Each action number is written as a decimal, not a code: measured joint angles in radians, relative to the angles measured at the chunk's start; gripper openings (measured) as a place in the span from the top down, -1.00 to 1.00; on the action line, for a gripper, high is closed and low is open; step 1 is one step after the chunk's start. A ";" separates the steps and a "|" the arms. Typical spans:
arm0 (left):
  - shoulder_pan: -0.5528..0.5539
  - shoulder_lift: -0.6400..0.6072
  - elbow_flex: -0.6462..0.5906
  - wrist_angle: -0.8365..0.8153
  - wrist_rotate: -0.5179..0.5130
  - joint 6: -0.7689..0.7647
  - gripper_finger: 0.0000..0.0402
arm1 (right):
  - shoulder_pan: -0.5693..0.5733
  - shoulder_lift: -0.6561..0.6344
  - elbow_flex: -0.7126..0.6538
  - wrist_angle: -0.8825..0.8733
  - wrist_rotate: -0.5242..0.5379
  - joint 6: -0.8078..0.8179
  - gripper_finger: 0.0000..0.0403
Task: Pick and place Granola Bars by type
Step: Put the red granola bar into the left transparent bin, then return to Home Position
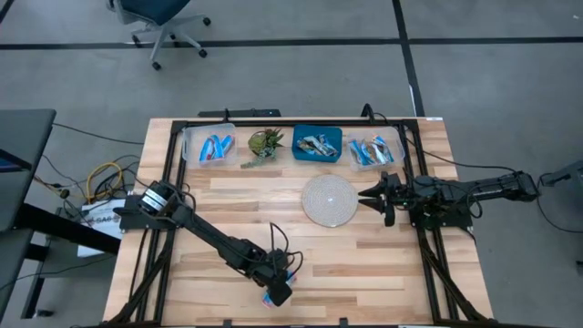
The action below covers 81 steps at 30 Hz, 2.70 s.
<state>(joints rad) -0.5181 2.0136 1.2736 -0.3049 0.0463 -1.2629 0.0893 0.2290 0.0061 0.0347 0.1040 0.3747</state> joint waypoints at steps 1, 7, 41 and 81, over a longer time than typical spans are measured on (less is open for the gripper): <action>0.001 0.000 0.000 0.001 0.002 0.000 0.32 | 0.000 0.000 0.000 0.000 0.001 0.000 0.37; 0.001 0.000 0.000 0.006 0.002 0.000 0.54 | 0.000 0.000 0.000 -0.001 0.000 0.000 0.37; 0.271 -0.421 -0.002 -0.501 -0.385 0.070 0.91 | 0.000 0.000 0.000 -0.004 0.000 0.000 0.37; 1.218 -0.711 -0.235 -0.569 -0.395 0.685 0.67 | 0.000 0.000 0.000 -0.004 0.000 0.000 0.37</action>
<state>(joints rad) 0.6998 1.3022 1.0386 -0.8741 -0.3486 -0.5775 0.0895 0.2288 0.0062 0.0303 0.1043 0.3745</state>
